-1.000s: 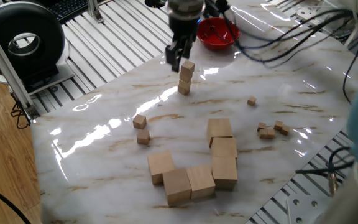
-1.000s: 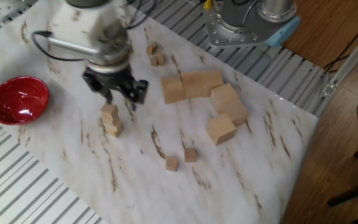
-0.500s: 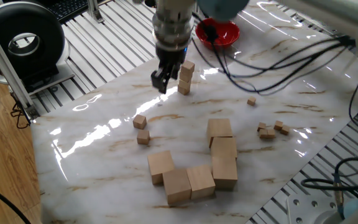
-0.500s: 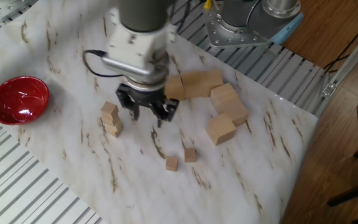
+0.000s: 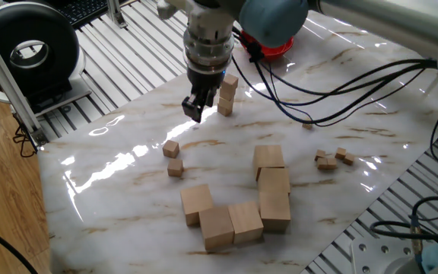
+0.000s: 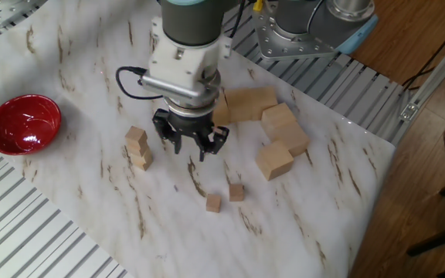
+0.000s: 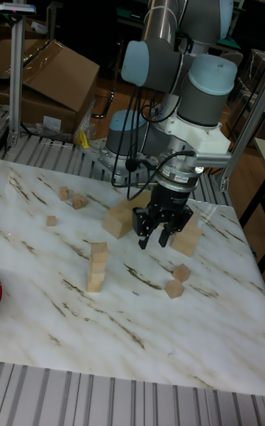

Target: Stack the blocks in a vertical line of five

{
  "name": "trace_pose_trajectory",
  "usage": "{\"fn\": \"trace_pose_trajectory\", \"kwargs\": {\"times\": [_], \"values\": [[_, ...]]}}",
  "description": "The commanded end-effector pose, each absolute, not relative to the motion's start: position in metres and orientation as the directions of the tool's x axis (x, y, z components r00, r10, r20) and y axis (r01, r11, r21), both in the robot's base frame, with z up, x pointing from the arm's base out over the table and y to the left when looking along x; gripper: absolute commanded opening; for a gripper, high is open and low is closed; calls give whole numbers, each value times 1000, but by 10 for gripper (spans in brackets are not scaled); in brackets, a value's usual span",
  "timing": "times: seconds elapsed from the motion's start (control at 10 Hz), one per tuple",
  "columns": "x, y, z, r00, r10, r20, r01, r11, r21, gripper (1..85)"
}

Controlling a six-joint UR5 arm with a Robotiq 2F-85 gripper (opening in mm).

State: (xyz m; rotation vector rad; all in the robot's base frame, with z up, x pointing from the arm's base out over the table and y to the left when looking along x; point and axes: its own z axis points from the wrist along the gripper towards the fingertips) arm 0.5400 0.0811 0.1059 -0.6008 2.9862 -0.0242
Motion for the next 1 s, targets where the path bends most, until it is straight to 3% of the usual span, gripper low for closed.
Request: {"fn": "trace_pose_trajectory", "kwargs": {"times": [0.0, 0.4, 0.5, 0.9], "values": [[524, 83, 105, -879, -475, -37, -475, 880, -13, 490], [520, 88, 105, -789, -613, -35, -613, 790, 7, 487], [525, 76, 105, -719, -695, -19, -694, 719, -44, 497], [527, 54, 106, -655, -754, 46, -754, 648, -107, 540]]}}
